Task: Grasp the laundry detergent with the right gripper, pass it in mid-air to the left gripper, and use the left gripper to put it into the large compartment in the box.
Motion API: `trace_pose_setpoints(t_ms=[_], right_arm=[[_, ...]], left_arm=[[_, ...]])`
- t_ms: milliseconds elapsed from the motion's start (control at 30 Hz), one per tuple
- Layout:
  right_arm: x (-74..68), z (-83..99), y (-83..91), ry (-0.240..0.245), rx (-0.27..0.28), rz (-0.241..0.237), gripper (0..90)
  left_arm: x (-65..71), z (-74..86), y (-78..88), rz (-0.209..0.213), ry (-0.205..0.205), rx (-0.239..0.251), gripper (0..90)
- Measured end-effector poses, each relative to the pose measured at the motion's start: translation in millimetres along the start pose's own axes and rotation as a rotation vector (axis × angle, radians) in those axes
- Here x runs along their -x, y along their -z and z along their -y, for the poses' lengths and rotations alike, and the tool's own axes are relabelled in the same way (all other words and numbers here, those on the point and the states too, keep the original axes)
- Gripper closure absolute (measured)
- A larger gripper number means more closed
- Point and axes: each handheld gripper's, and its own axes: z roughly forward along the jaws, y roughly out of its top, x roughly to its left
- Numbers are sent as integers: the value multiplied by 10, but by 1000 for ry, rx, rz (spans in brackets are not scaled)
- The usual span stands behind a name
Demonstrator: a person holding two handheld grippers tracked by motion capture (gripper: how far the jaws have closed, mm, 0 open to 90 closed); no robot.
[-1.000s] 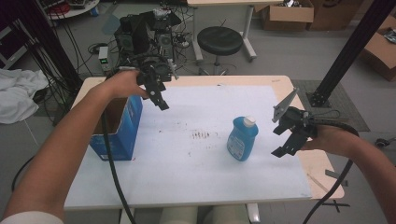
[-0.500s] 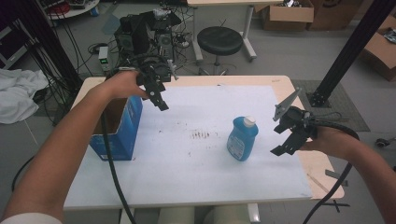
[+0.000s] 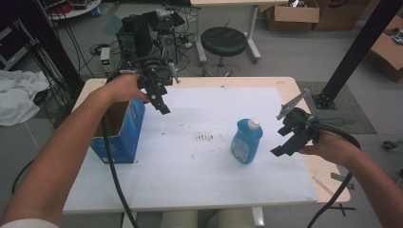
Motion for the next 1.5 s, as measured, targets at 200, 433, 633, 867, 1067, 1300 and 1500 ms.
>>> trace_pose_setpoints(t_ms=[200,433,633,867,1067,1300,1500], right_arm=[[-10,35,-9,-73,48,6,169],[-50,55,-68,-115,77,25,166],[-59,86,-82,-145,109,38,169],[-74,137,-94,-182,142,60,171],[-125,163,-139,-216,193,77,174],[-185,179,-230,-247,247,106,170],[-224,205,-270,-266,305,136,170]], left_arm=[[2,-8,0,-1,-1,5,193],[5,2,4,-2,0,4,193],[7,4,8,-3,1,4,193],[7,-2,0,-3,-1,3,193],[4,-3,-5,-2,-1,4,193],[-3,-4,-11,-2,0,6,193],[-4,-8,-10,-1,0,8,193]])
